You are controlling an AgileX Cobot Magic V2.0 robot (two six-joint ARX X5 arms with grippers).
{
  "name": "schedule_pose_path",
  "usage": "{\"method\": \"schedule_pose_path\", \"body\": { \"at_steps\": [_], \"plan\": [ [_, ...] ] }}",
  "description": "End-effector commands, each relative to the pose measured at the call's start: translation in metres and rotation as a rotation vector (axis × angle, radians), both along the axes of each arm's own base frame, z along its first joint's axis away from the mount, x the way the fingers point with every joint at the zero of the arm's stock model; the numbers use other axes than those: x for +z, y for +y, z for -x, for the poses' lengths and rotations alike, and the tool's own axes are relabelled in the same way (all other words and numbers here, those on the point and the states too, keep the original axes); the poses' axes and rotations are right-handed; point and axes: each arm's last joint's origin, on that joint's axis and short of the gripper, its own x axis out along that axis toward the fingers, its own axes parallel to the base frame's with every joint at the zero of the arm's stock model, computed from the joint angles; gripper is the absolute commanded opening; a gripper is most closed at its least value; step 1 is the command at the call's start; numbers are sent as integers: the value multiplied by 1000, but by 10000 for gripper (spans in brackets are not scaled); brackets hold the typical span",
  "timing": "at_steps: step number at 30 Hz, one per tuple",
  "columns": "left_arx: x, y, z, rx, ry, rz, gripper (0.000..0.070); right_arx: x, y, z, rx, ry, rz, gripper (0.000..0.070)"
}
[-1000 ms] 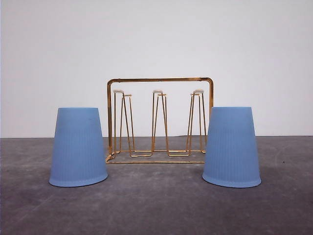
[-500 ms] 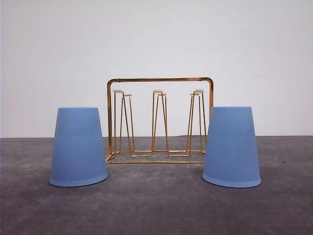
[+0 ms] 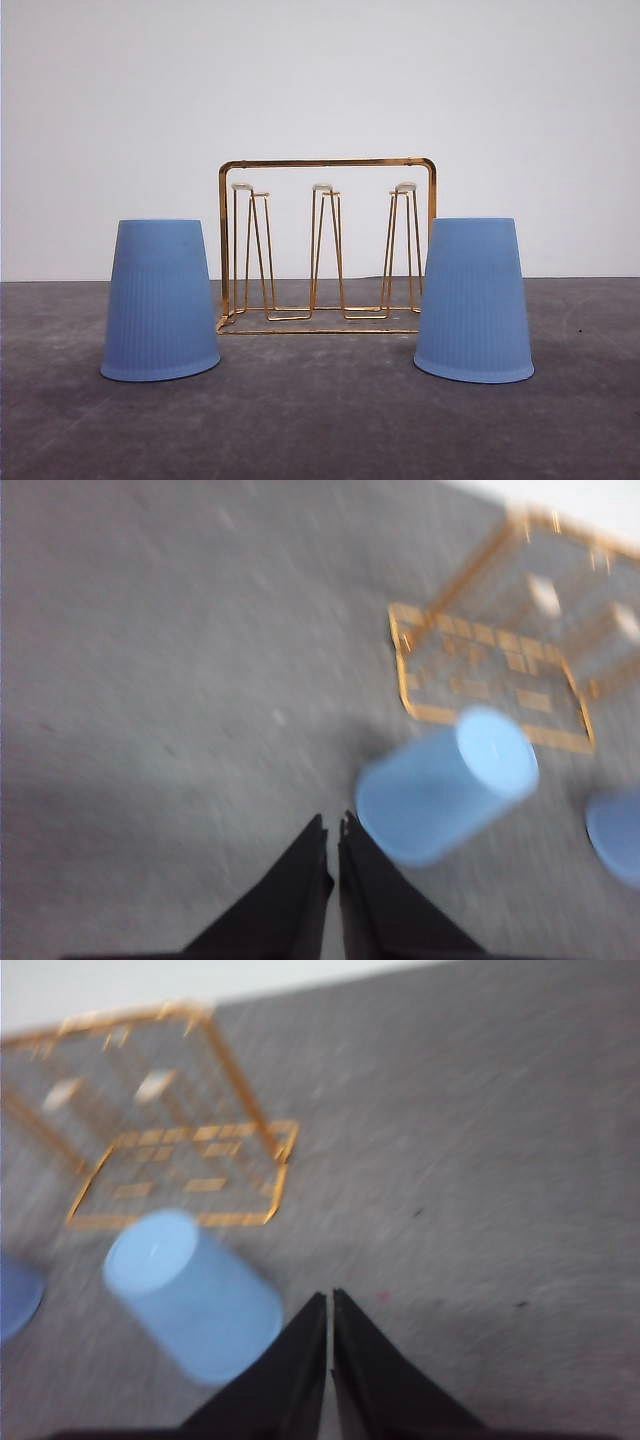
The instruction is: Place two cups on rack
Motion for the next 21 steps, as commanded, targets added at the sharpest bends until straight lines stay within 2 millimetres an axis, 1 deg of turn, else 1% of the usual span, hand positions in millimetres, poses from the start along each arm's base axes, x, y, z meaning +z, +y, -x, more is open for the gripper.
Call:
{"method": "schedule_pose_path", "body": {
  "at_steps": [1, 4, 6, 10, 12, 14, 15, 16, 17, 18, 19, 20, 21],
  "plan": [
    [8, -1, -5, -88, -16, -57, 3, 2, 1, -4, 57, -11, 52, 7],
    [10, -7, -13, -167, -12, -87, 3, 0, 5, -11, 115, 1, 91, 7],
    [12, -14, -16, -249, -36, -127, 3, 0, 9, -12, 147, -13, 122, 7],
    [11, -29, -19, -437, -91, -241, 3, 1, 18, -11, 227, -48, 167, 7],
    [9, -36, -20, -512, -114, -310, 3, 2, 21, -11, 247, -65, 191, 8],
    [9, -41, -19, -573, -139, -340, 3, 2, 22, -11, 268, -80, 214, 13],
    [10, -44, -19, -601, -155, -356, 3, 2, 22, -11, 276, -85, 226, 21],
    [10, -45, -18, -623, -171, -371, 8, 2, 22, -11, 281, -89, 235, 74],
    [10, -46, -18, -640, -185, -382, 45, 2, 22, -11, 283, -92, 240, 148],
    [11, -47, -18, -653, -198, -389, 110, 2, 22, -11, 283, -92, 240, 239],
    [12, -48, -18, -655, -208, -387, 220, 2, 22, -11, 283, -93, 240, 314],
    [12, -49, -18, -656, -218, -385, 326, 2, 22, -11, 283, -93, 240, 362],
    [13, -49, -19, -655, -226, -382, 425, 3, 22, -11, 283, -94, 239, 388]
  ]
}}
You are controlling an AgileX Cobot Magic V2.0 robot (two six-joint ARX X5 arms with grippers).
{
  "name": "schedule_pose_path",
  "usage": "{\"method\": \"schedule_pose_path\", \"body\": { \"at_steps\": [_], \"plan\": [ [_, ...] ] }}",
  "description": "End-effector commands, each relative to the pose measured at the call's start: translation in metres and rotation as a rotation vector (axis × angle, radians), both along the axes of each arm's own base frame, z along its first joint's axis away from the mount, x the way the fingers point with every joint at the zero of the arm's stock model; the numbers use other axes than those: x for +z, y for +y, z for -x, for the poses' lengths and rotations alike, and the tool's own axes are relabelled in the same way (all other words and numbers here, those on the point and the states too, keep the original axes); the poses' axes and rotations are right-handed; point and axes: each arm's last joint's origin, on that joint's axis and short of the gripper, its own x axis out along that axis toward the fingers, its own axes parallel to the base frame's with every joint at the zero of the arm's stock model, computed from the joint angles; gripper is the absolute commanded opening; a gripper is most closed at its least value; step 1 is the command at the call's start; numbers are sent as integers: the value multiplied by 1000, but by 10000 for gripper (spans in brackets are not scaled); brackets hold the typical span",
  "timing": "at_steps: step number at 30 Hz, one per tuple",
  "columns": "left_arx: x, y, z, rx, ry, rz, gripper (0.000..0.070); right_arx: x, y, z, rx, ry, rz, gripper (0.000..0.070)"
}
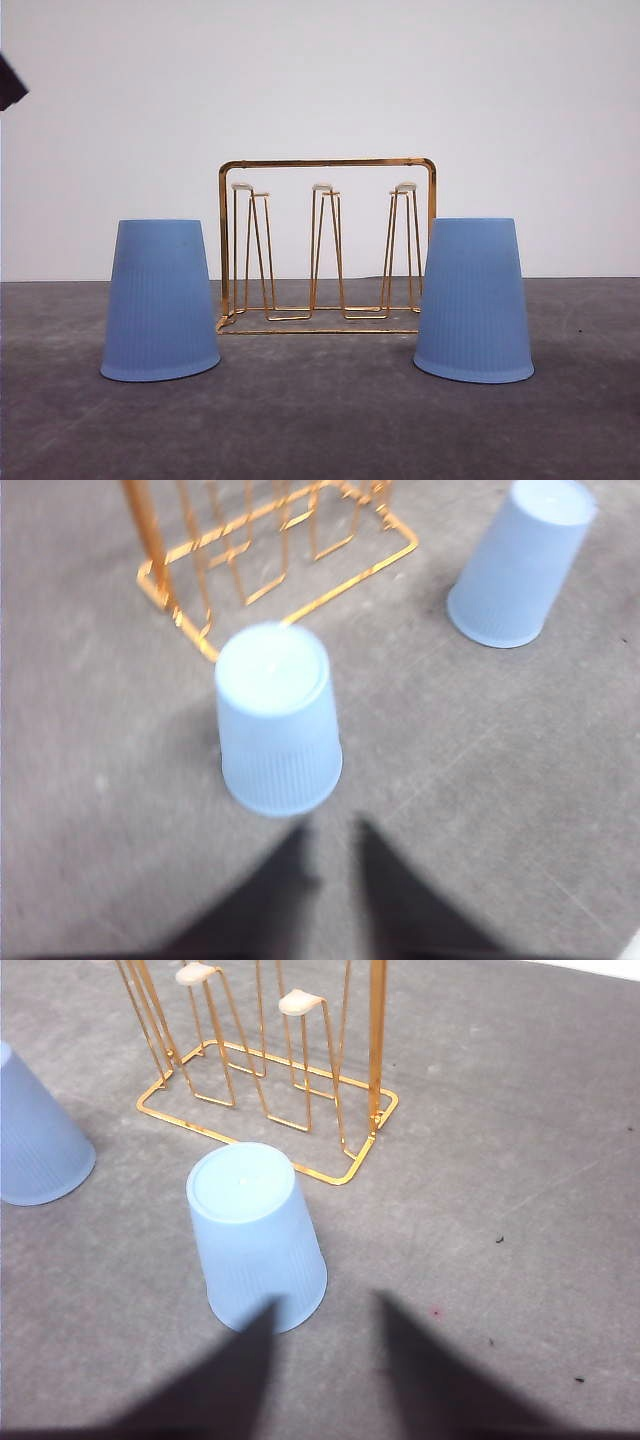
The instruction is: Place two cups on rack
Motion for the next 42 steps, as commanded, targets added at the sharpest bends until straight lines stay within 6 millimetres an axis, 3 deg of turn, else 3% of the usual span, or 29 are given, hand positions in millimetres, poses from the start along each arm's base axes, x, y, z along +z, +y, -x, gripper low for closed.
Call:
{"method": "schedule_pose_path", "body": {
  "at_steps": [1, 8, 14, 19, 23, 31, 39, 41, 42],
  "plan": [
    [7, -1, -1, -21, -48, 1, 472, 5, 0, 0, 8, -31, 8, 390],
    [3, -6, -11, 30, 26, 54, 509, 7, 1, -1, 6, -47, 1, 390],
    [-5, -20, -41, 55, 64, 93, 523, 9, 1, -2, 5, -65, -7, 390],
    [-22, -34, -71, 54, 85, 85, 537, 12, 1, -3, 4, -97, -14, 389],
    [-38, -44, -92, 52, 102, 76, 606, 12, 1, -3, 4, -105, -16, 389],
    [-70, -56, -118, 55, 166, 44, 603, 12, 1, -3, 4, -105, -16, 389],
    [-91, -63, -127, 50, 223, 13, 585, 12, 1, -3, 4, -105, -16, 389],
    [-93, -64, -128, 50, 228, 11, 507, 12, 1, -3, 4, -105, -16, 389],
    [-93, -64, -128, 50, 229, 10, 435, 12, 1, -3, 4, -105, -16, 389]
  ]
}}
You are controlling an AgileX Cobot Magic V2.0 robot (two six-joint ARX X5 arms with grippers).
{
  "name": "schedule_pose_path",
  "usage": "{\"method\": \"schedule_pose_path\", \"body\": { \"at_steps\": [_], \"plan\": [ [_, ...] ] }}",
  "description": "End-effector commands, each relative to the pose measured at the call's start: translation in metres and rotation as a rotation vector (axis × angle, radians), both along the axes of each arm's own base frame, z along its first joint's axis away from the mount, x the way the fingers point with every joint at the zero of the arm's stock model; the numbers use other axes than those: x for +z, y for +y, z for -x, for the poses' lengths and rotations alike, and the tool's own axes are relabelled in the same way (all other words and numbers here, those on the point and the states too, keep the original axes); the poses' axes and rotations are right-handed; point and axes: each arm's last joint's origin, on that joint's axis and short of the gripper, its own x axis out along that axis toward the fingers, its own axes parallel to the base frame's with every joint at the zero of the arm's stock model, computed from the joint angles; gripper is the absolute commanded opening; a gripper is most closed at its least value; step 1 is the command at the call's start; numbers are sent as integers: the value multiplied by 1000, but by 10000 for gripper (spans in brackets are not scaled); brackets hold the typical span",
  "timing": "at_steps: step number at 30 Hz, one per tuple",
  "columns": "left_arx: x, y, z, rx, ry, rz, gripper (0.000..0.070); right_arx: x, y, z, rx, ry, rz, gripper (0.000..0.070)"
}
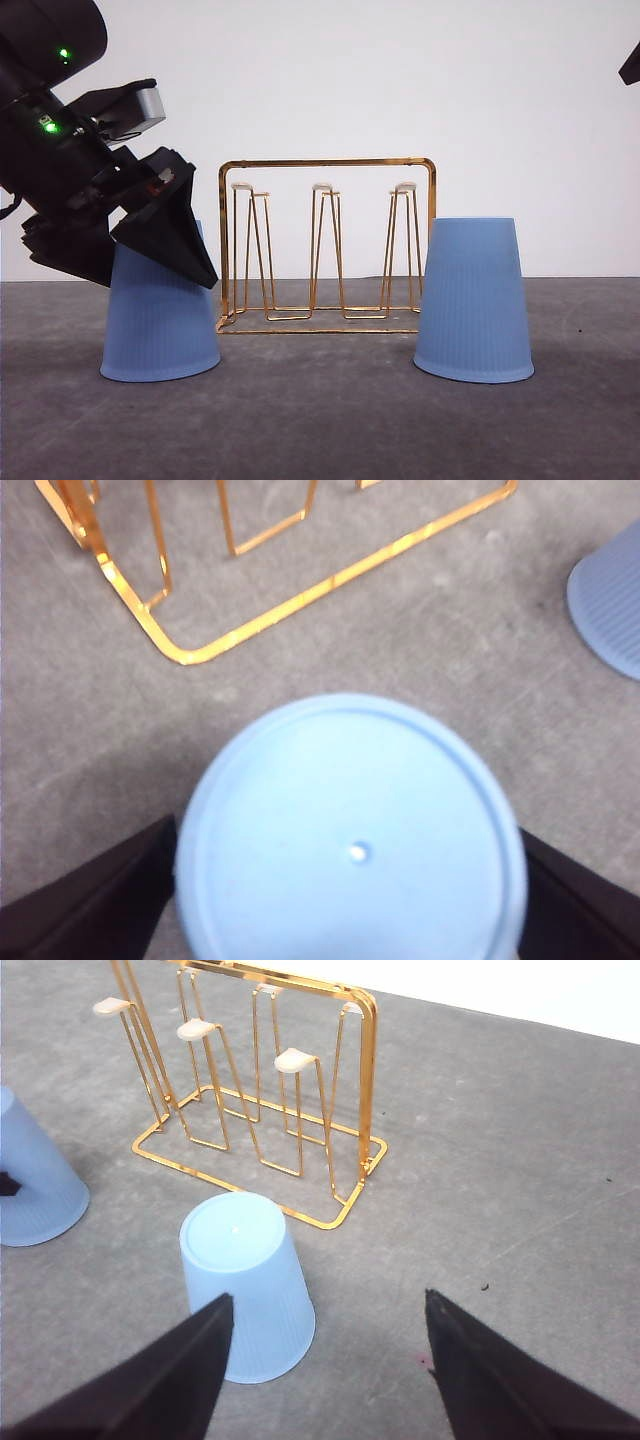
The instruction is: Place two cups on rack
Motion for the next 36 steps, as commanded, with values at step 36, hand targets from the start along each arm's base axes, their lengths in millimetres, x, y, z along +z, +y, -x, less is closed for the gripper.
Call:
{"method": "schedule_pose_path", "body": {
  "at_steps": [36],
  "plan": [
    [152, -14, -37, 240, -215, 119, 272, 5, 0, 0, 3, -24, -1, 389]
  ]
}}
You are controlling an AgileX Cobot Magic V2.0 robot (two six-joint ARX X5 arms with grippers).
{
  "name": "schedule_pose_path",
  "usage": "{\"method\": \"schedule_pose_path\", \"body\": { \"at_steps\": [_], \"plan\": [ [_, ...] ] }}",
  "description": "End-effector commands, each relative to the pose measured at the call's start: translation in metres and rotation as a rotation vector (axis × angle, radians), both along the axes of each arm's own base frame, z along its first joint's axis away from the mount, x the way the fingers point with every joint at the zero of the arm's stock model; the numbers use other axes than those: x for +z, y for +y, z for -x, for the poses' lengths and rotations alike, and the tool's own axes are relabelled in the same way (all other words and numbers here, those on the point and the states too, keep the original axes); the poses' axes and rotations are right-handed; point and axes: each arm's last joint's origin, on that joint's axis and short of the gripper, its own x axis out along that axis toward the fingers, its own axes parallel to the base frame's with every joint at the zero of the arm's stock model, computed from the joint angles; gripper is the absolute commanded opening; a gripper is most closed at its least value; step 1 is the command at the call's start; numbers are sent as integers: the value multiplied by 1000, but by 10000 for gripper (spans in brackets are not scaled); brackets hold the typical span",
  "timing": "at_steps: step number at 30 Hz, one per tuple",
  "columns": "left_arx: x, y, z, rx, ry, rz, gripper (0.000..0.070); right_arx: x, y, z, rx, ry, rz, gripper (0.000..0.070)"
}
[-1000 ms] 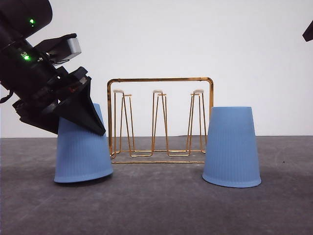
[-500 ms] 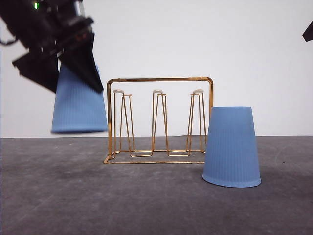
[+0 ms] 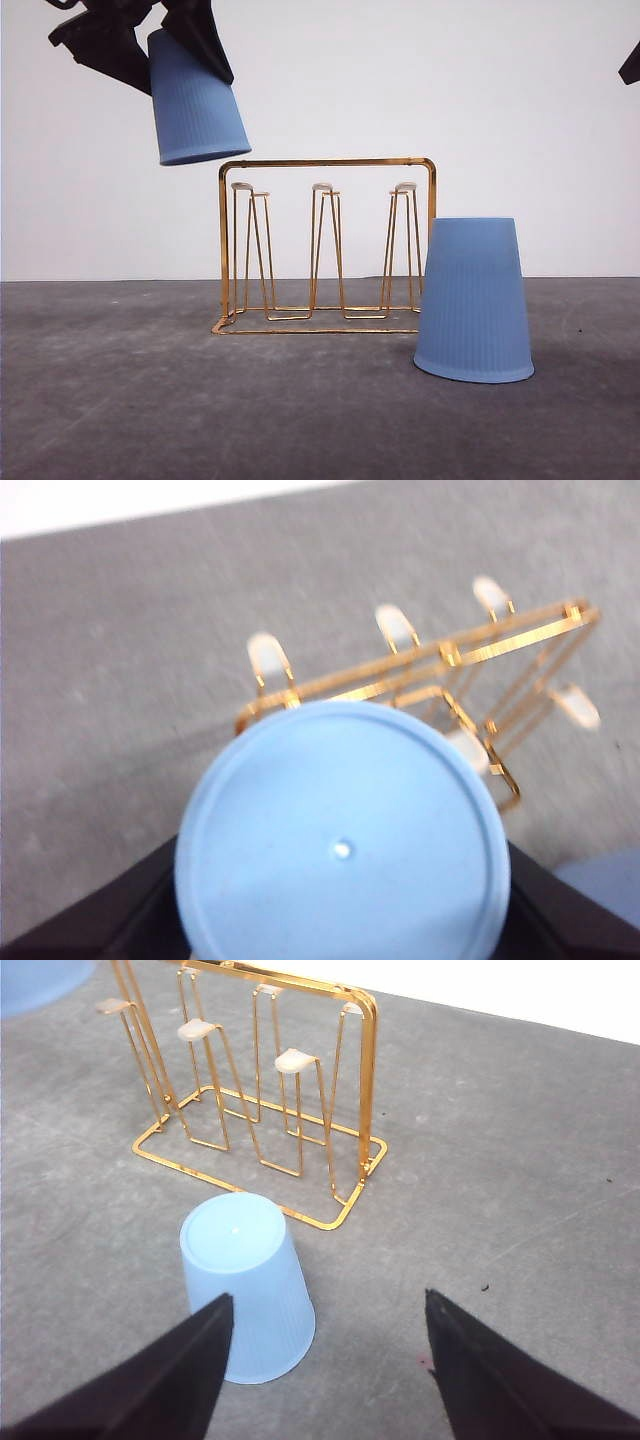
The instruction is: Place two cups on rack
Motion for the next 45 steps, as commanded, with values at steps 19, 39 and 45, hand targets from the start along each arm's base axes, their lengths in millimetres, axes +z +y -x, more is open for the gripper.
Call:
{"method": "schedule_pose_path", "body": {
  "at_steps": [19, 39, 45],
  "plan": [
    [-90, -36, -64, -8, 174, -70, 453, 5, 0, 0, 3, -24, -1, 389],
    [-27, -17, -24, -24, 395, -145, 500, 5, 1, 0, 7, -22, -3, 389],
    [-22, -4, 6, -59, 439, -127, 389, 5, 1, 0, 11, -9, -27, 389]
  ]
}}
